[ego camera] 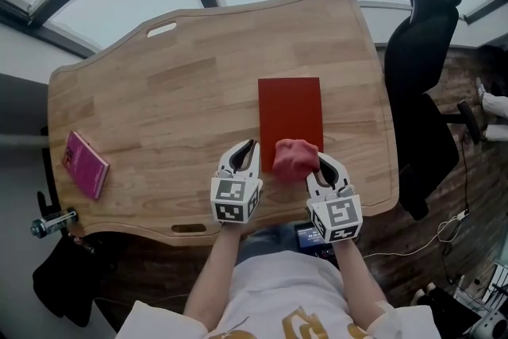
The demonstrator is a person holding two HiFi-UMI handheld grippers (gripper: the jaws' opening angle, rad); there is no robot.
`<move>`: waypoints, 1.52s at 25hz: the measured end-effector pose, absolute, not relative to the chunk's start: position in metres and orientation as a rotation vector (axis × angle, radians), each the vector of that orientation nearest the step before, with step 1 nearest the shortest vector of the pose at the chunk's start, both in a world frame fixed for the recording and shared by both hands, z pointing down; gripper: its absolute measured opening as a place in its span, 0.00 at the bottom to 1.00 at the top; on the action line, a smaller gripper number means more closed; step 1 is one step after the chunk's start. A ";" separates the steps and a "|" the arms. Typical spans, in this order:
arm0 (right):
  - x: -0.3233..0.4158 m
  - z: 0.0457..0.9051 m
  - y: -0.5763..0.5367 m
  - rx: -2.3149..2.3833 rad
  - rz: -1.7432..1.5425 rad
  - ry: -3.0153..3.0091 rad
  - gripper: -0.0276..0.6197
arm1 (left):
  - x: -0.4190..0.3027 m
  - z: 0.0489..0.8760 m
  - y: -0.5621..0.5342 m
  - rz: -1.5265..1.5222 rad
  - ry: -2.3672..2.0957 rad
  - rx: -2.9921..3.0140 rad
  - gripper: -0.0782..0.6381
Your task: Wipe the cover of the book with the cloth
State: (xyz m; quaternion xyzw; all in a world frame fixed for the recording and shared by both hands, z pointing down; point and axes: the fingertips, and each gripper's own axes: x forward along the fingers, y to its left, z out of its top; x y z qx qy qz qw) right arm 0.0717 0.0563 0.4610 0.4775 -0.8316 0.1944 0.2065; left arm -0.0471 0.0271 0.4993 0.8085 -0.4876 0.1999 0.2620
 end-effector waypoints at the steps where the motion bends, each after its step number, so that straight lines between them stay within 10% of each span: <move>1: 0.071 0.464 0.056 1.322 0.547 -2.312 0.13 | -0.047 0.501 0.026 0.543 -1.318 2.182 0.13; 38: 0.031 0.523 0.041 0.963 0.567 -2.300 0.13 | -0.034 0.542 0.030 0.459 -1.203 2.027 0.23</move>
